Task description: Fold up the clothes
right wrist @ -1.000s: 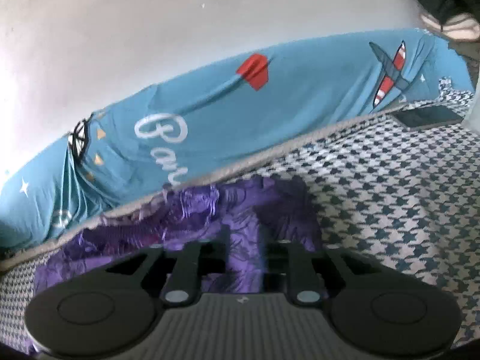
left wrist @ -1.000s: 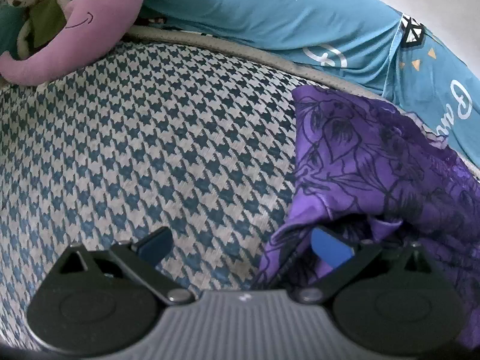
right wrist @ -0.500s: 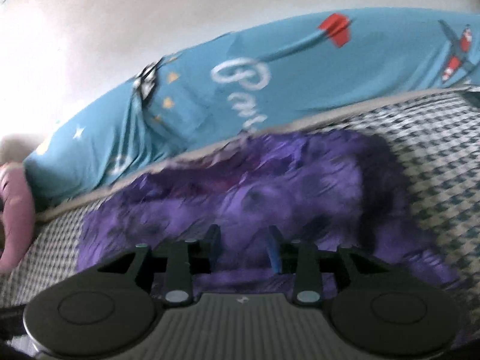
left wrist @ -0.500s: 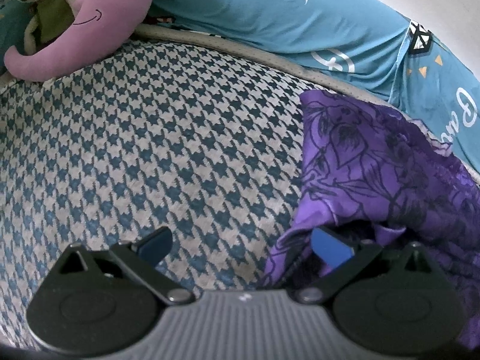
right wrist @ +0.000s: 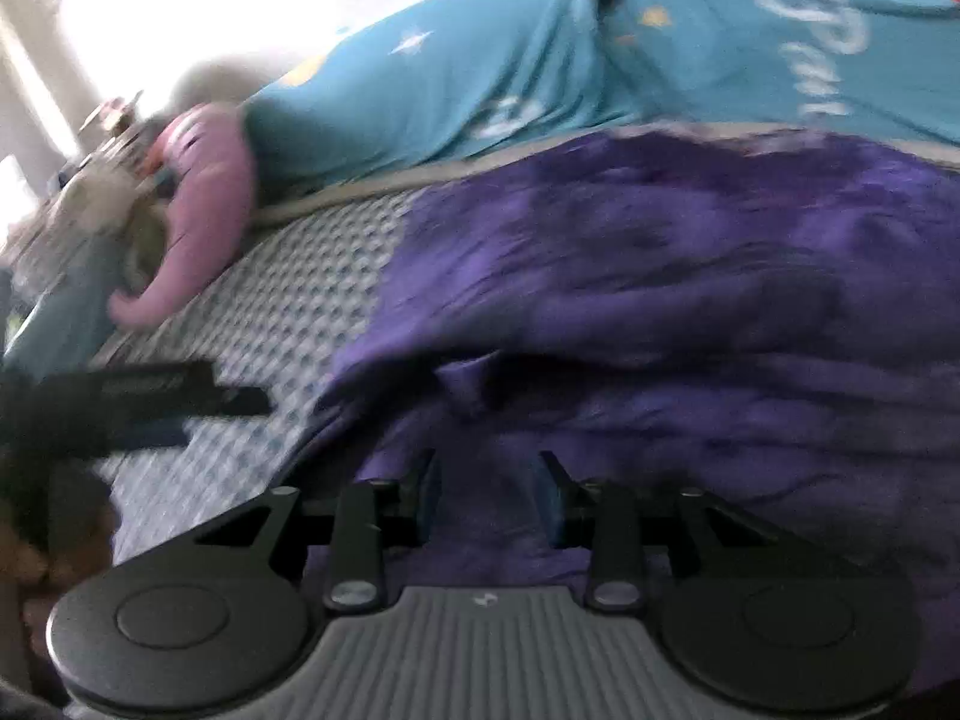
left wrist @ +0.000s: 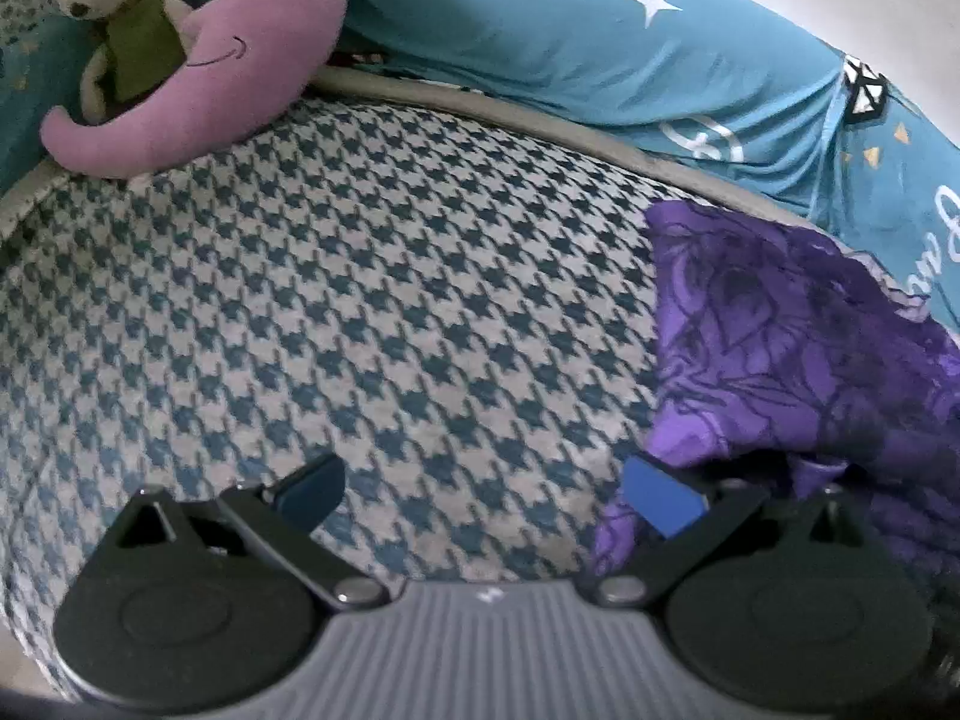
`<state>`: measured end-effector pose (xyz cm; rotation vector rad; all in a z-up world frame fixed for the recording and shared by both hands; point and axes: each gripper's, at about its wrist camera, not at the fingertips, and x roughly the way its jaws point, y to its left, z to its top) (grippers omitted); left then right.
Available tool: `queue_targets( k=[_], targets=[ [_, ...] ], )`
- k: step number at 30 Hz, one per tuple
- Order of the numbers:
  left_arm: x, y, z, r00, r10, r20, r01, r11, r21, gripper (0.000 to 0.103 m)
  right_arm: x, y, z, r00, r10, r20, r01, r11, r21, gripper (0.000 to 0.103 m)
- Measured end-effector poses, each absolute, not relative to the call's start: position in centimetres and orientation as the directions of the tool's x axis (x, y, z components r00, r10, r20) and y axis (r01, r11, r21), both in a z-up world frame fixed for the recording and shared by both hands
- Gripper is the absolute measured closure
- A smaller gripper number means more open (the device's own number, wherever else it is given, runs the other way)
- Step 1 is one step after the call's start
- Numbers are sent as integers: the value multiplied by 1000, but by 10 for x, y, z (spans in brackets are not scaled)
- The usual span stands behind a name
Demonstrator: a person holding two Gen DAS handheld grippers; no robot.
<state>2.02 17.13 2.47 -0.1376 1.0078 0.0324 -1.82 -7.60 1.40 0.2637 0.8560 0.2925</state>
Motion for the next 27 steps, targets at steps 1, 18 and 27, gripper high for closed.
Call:
queue_targets(
  k=[1, 18, 27],
  targets=[
    [20, 174, 25, 532, -33, -846, -96, 990, -99, 0, -18, -69, 12, 609, 372, -700, -174, 924, 340, 69],
    [20, 187, 25, 528, -35, -849, -114, 987, -111, 0, 11, -32, -3, 660, 360, -659, -204, 930, 305, 61],
    [19, 189, 26, 531, -27, -847, -121, 987, -107, 0, 10, -8, -4, 631, 431, -646, -322, 902, 287, 61]
  ],
)
